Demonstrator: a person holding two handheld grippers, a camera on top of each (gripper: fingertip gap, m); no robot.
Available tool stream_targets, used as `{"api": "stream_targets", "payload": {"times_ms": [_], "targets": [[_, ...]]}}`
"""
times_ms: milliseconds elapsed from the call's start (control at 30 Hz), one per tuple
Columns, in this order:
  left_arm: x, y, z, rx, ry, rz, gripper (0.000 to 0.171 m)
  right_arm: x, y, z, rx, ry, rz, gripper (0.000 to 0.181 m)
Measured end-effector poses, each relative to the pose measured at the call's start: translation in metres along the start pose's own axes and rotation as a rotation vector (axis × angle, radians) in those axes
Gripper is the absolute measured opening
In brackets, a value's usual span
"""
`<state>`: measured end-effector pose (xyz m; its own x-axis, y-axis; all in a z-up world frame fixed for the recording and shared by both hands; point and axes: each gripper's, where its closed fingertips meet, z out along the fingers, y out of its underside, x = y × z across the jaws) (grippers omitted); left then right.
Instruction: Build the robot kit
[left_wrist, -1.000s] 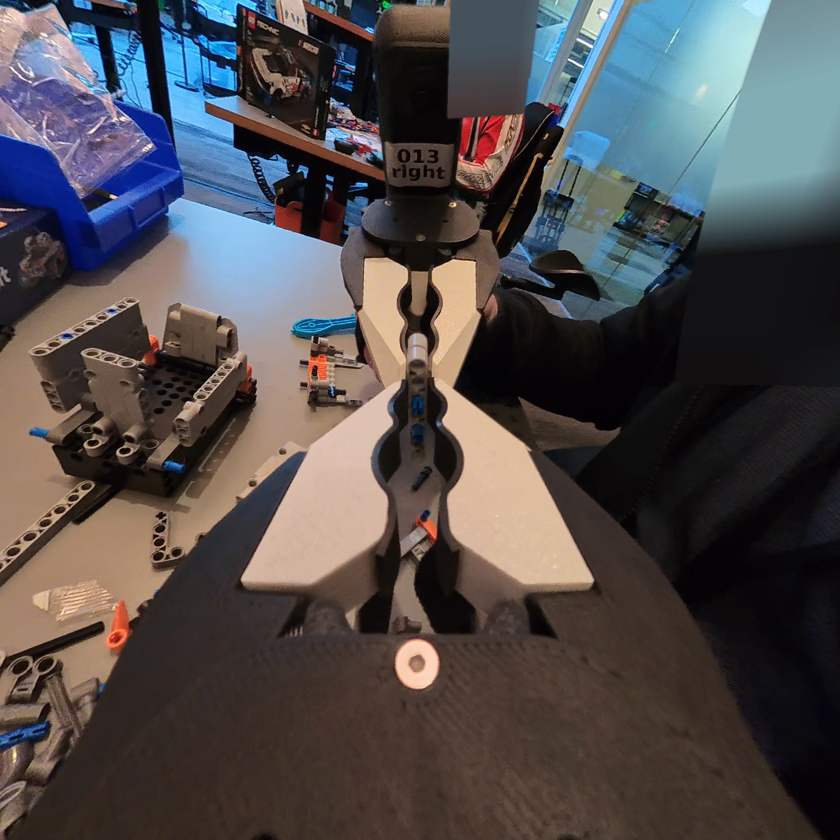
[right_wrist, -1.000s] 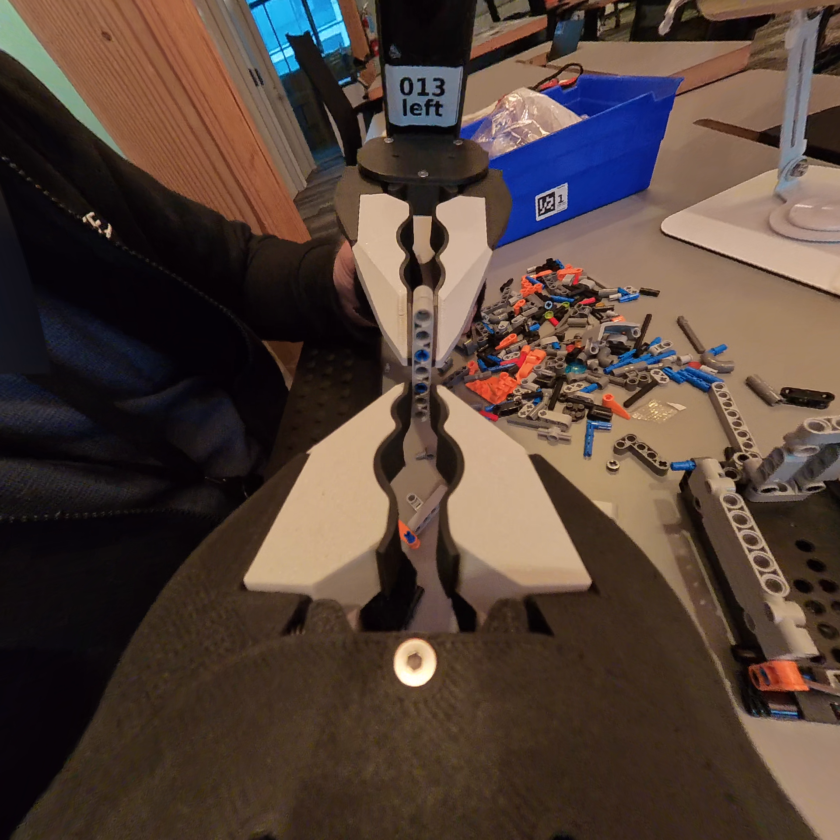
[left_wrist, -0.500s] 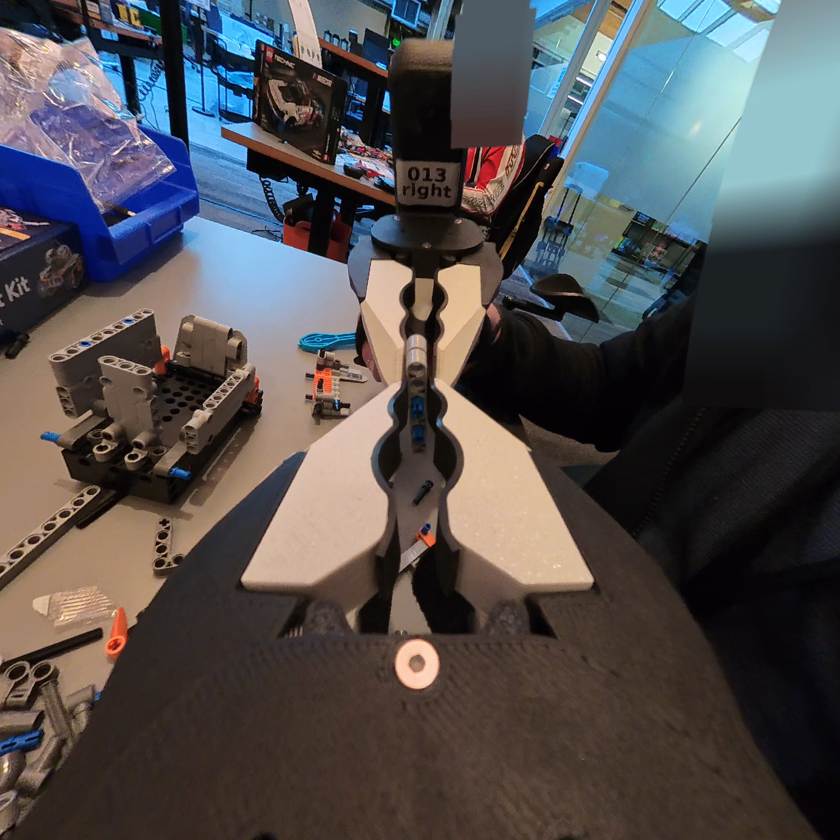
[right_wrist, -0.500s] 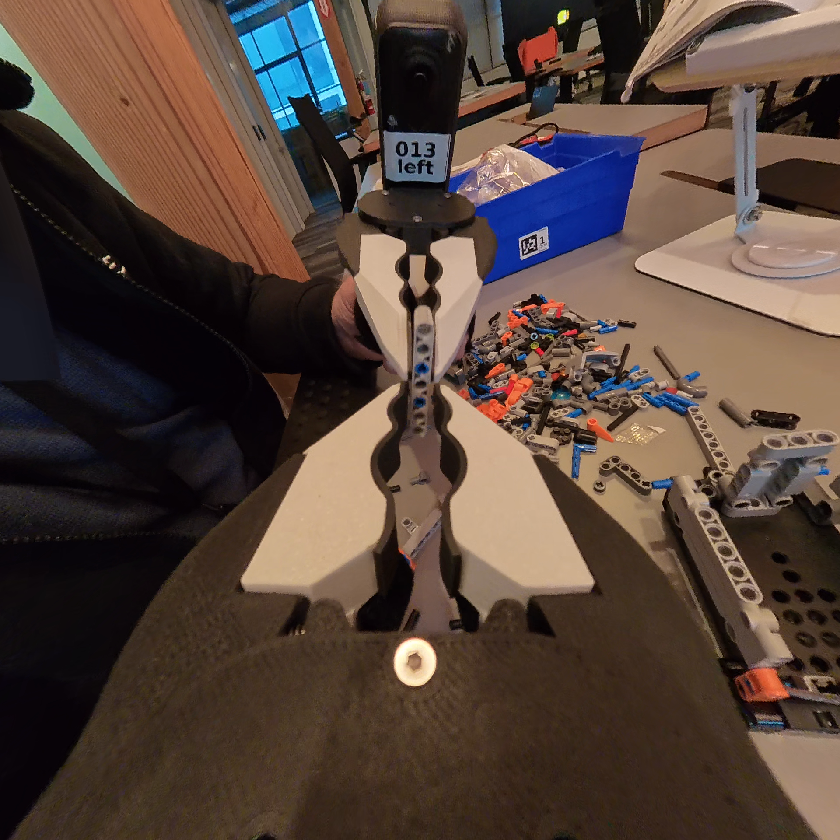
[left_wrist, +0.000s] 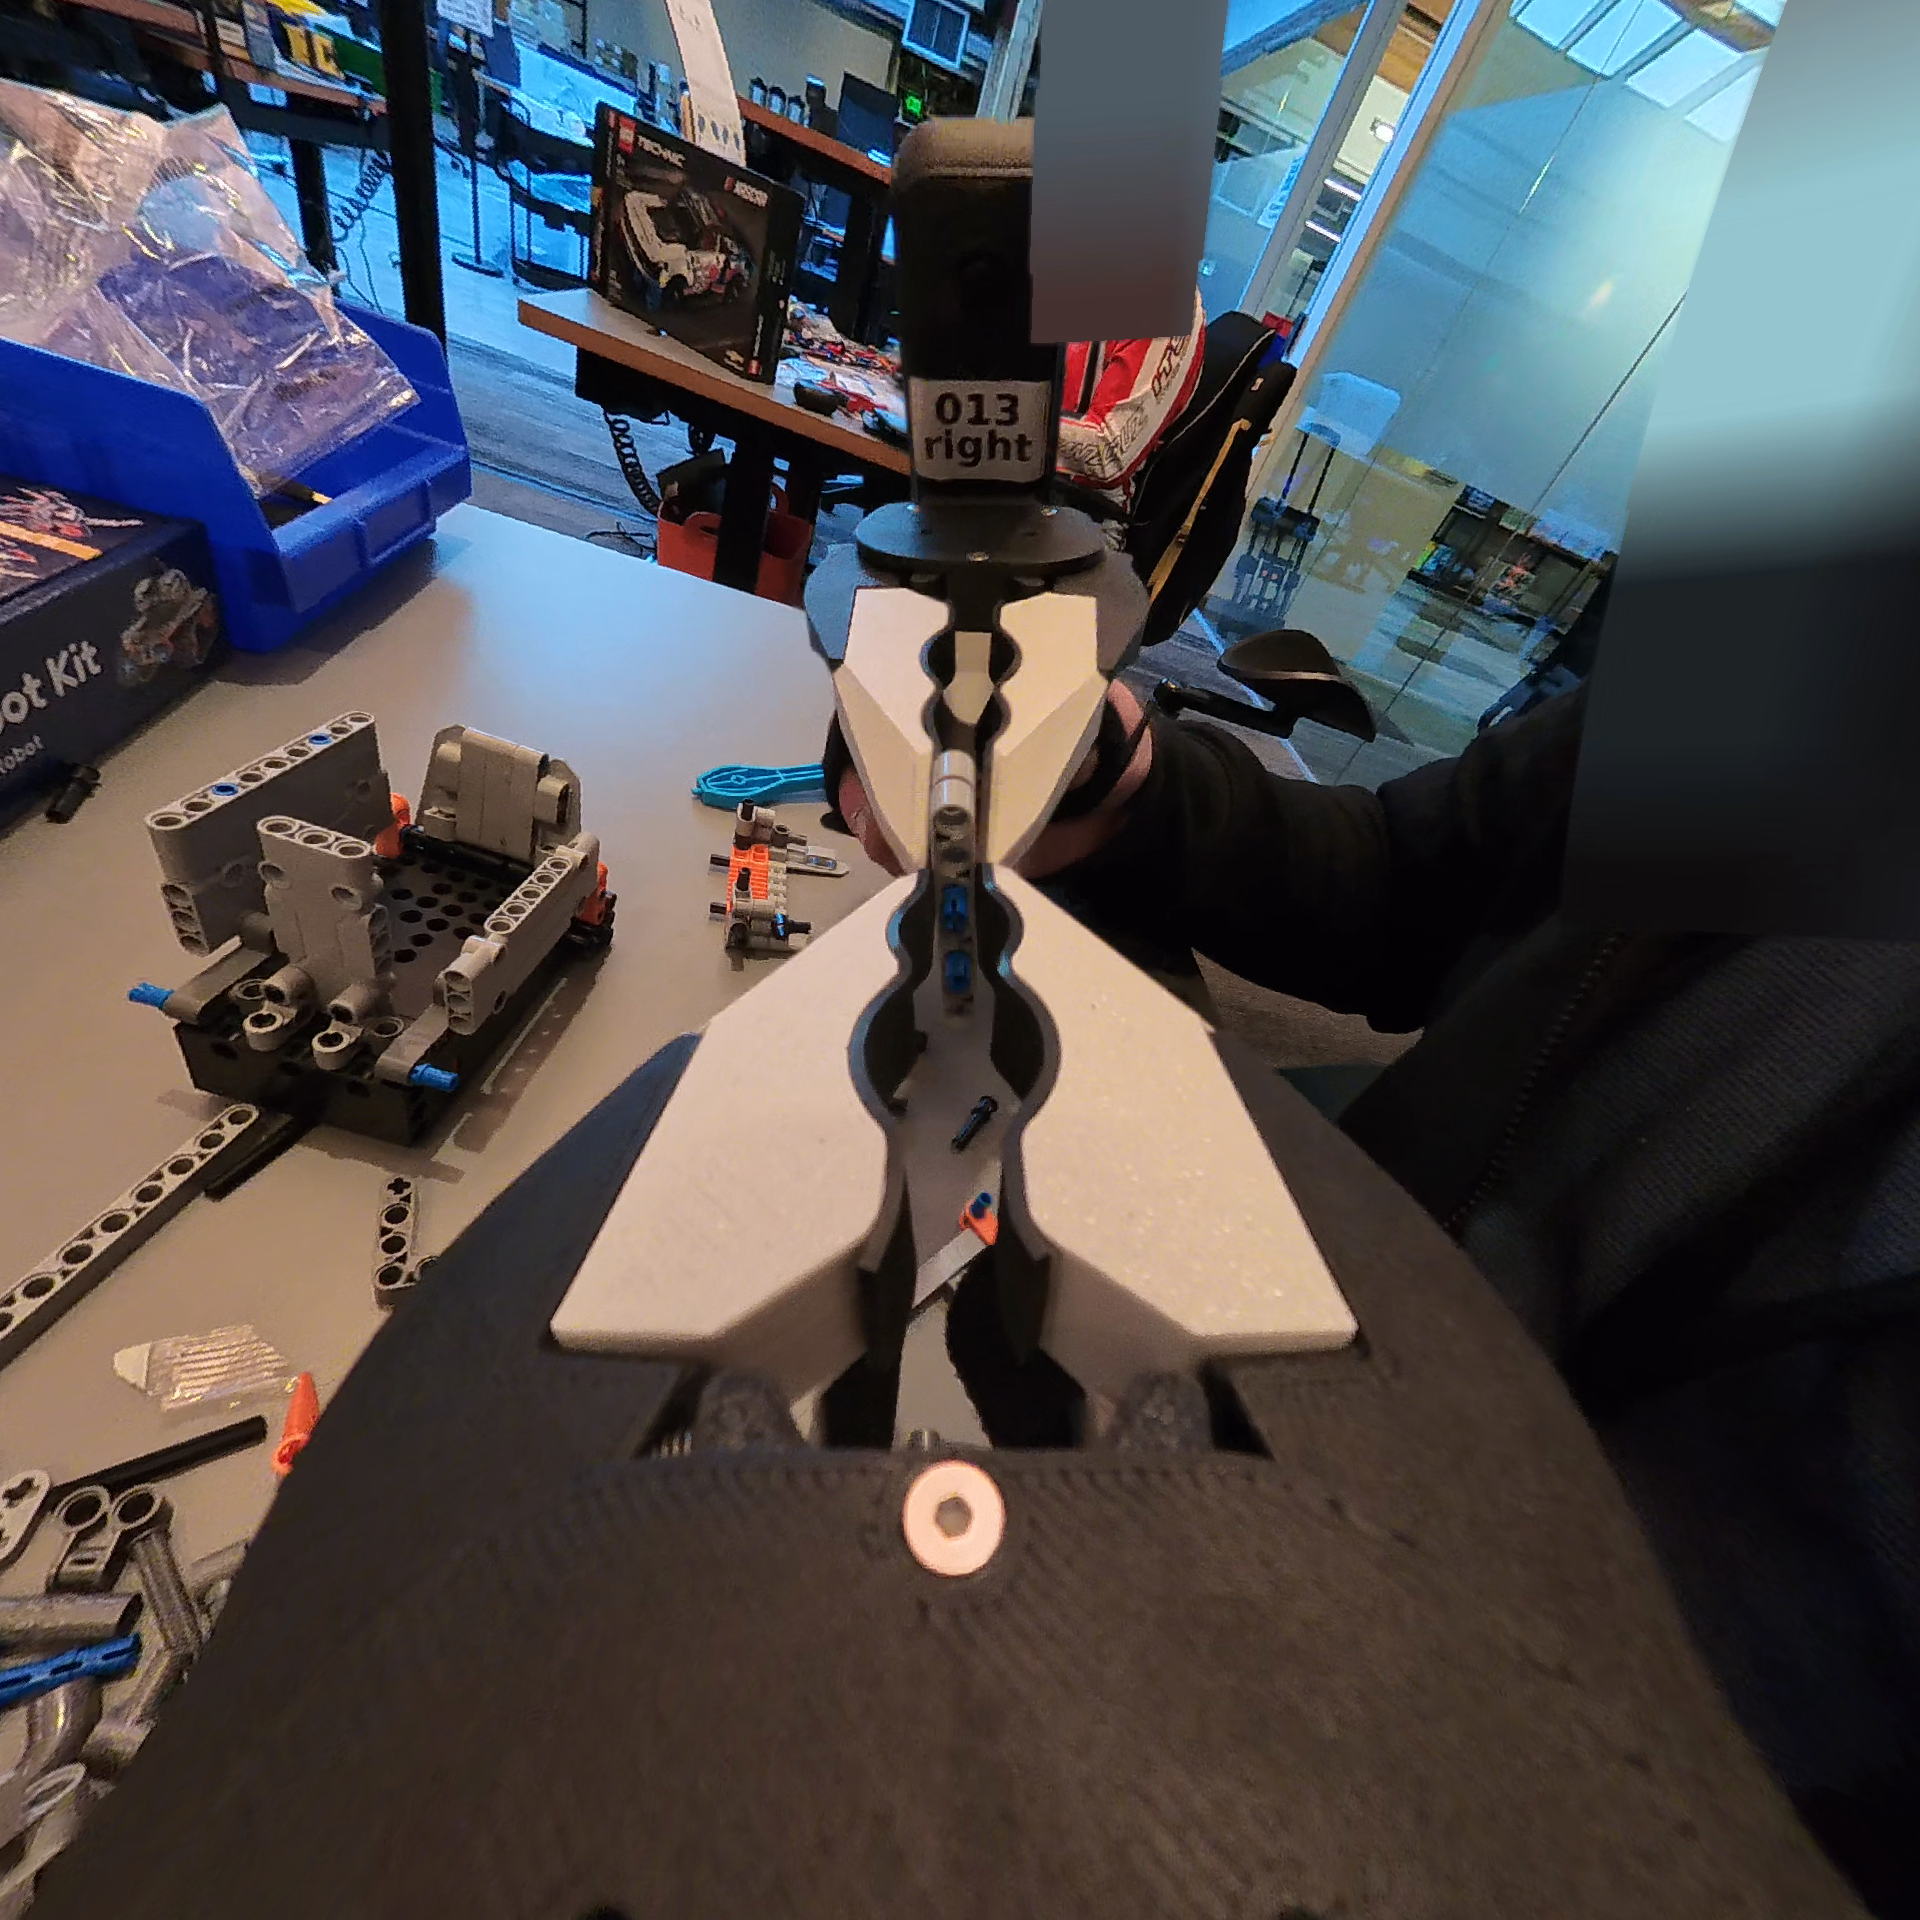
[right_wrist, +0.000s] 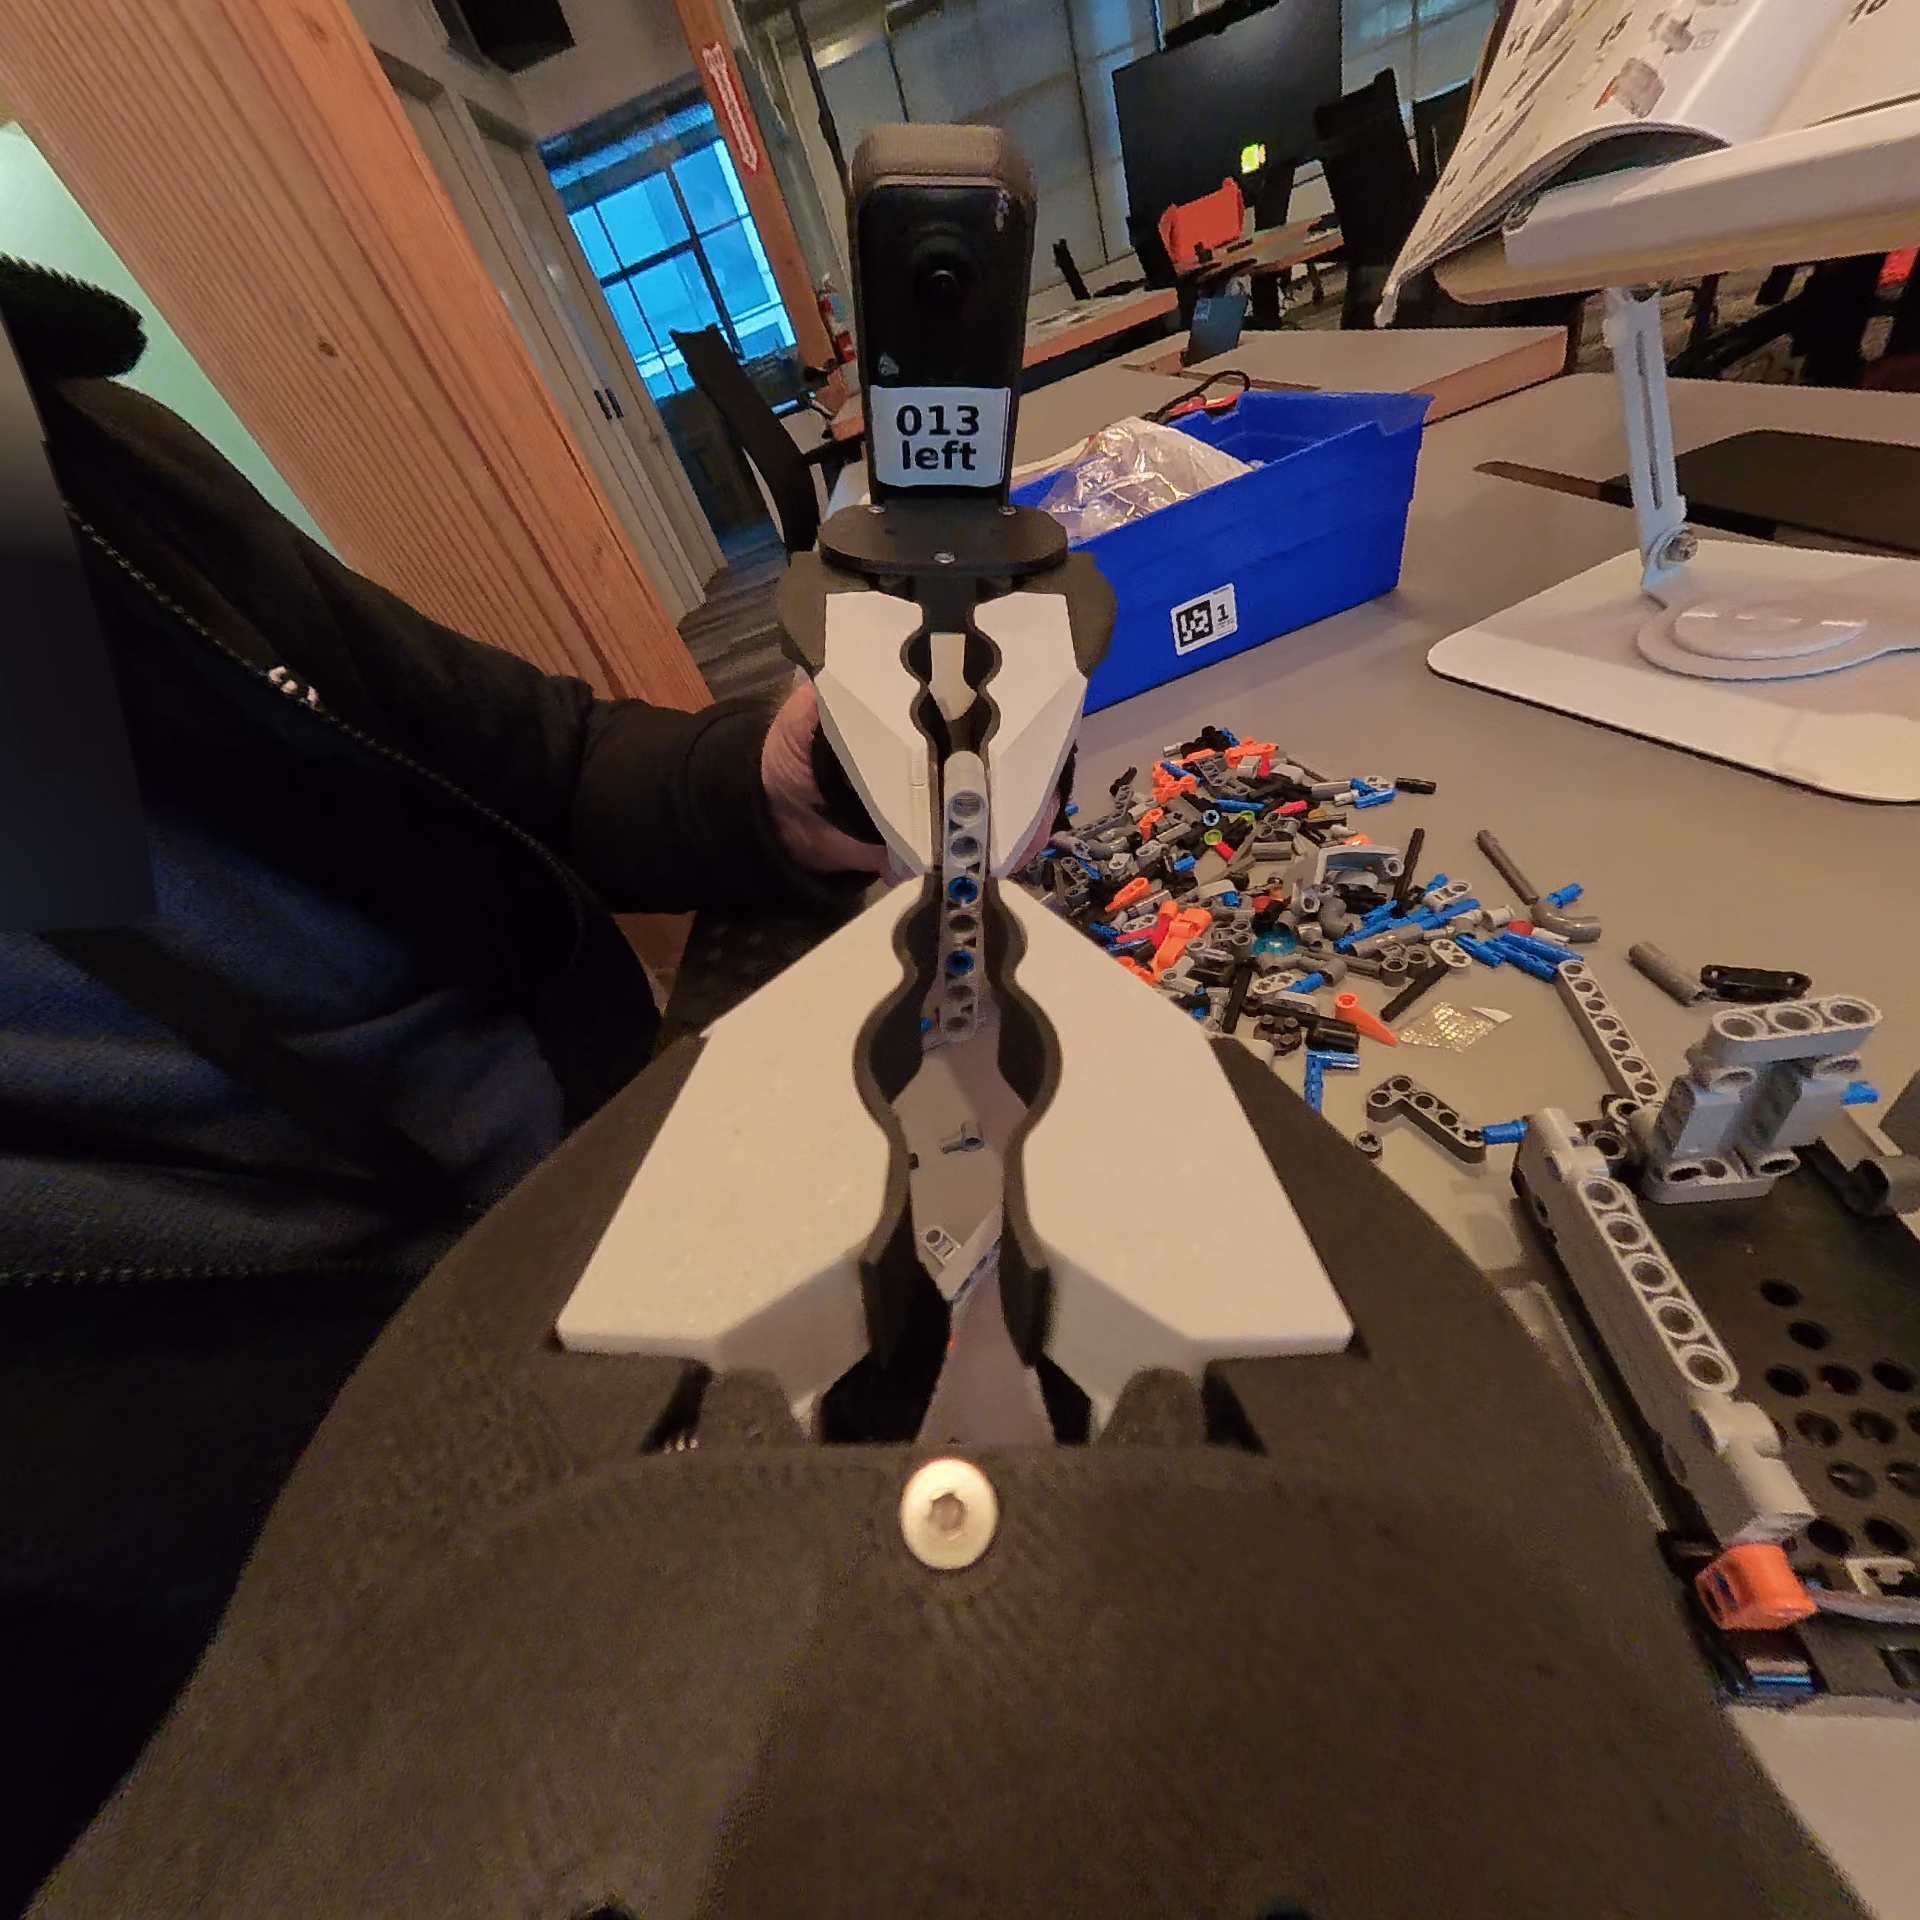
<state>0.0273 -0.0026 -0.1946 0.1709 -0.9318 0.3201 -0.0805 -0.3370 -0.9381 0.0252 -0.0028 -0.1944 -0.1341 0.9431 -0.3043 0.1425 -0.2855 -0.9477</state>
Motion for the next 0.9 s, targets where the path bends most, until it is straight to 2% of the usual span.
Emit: {"api": "stream_targets", "payload": {"times_ms": [167,300,533,700,900], "targets": [[0.001,0.002,0.002,-0.004,0.039,-0.052,0.005,-0.001,0.002,0.000,-0.028,0.011,-0.021,0.005],[0.005,-0.003,0.001,-0.005,0.001,0.022,0.005,-0.005,-0.004,0.000,-0.006,0.008,-0.043,0.004],[0.015,-0.011,0.000,0.063,0.021,-0.009,0.004,-0.014,-0.009,-0.004,0.039,-0.015,-0.069,0.004],[0.017,-0.011,0.001,0.057,0.017,0.006,0.004,-0.016,-0.008,-0.006,0.039,-0.013,-0.091,0.004],[0.012,-0.008,0.000,0.054,0.023,-0.032,0.005,-0.011,-0.006,-0.004,0.039,-0.012,-0.040,0.005]]}}
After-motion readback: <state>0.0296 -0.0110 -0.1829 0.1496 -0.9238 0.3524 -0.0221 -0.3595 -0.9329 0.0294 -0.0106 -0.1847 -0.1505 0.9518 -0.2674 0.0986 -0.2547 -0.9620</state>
